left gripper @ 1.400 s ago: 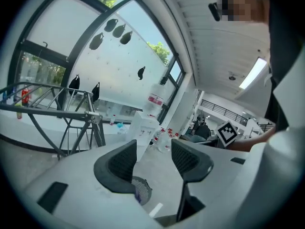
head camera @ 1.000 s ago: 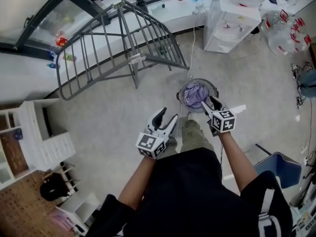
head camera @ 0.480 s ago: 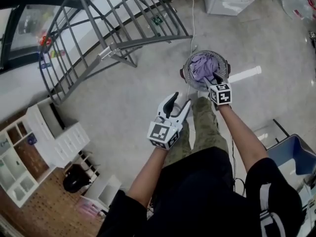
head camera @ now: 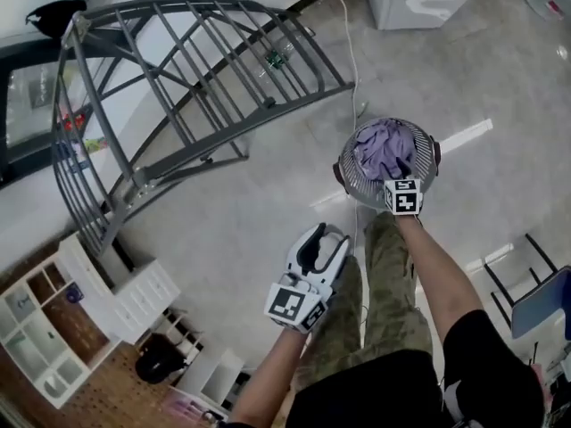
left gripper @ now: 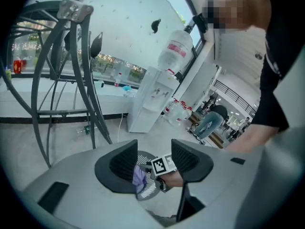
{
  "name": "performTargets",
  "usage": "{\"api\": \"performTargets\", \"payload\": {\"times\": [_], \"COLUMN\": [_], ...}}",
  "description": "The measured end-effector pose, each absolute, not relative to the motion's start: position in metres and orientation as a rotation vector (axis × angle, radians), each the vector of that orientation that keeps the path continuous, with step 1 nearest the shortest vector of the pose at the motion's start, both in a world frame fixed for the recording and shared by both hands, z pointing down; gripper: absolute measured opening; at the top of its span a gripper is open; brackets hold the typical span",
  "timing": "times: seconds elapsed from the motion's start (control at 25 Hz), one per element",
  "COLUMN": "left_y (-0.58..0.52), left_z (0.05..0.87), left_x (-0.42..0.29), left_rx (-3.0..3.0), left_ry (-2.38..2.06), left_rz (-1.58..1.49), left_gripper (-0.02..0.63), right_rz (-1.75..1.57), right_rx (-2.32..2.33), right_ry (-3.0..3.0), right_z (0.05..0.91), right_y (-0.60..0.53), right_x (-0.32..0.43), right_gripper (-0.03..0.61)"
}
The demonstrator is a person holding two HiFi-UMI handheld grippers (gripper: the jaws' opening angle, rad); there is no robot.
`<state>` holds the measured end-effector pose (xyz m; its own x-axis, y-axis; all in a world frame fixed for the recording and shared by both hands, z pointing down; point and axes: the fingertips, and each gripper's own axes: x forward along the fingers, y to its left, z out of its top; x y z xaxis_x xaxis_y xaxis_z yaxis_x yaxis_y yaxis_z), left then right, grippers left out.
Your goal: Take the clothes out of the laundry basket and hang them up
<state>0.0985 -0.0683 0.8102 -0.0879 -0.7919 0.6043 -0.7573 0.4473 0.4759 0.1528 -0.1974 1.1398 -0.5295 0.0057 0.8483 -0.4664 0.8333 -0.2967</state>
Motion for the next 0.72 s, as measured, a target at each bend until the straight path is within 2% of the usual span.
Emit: {"api": "performTargets", "payload": {"times": [0.32, 0.72], "left_y": [-0.056, -0.027], "left_z": [0.873, 0.924], "left_x": [0.112, 0.129], "left_rx": [1.288, 1.21], "left_ry": [-1.819, -1.839], "left_rz": [-0.102, -0.174], "left_gripper": [0.207, 0.207], "right_rz": [0.766, 0.852], "right_rx": [0.488, 0.442], "right_ry": [-1.967, -1.948], "right_z": [1.243, 1.329], "right_y": [-0.216, -0.198], "right_x": [0.161, 0.141], "right_gripper": [0.192, 0.192]}}
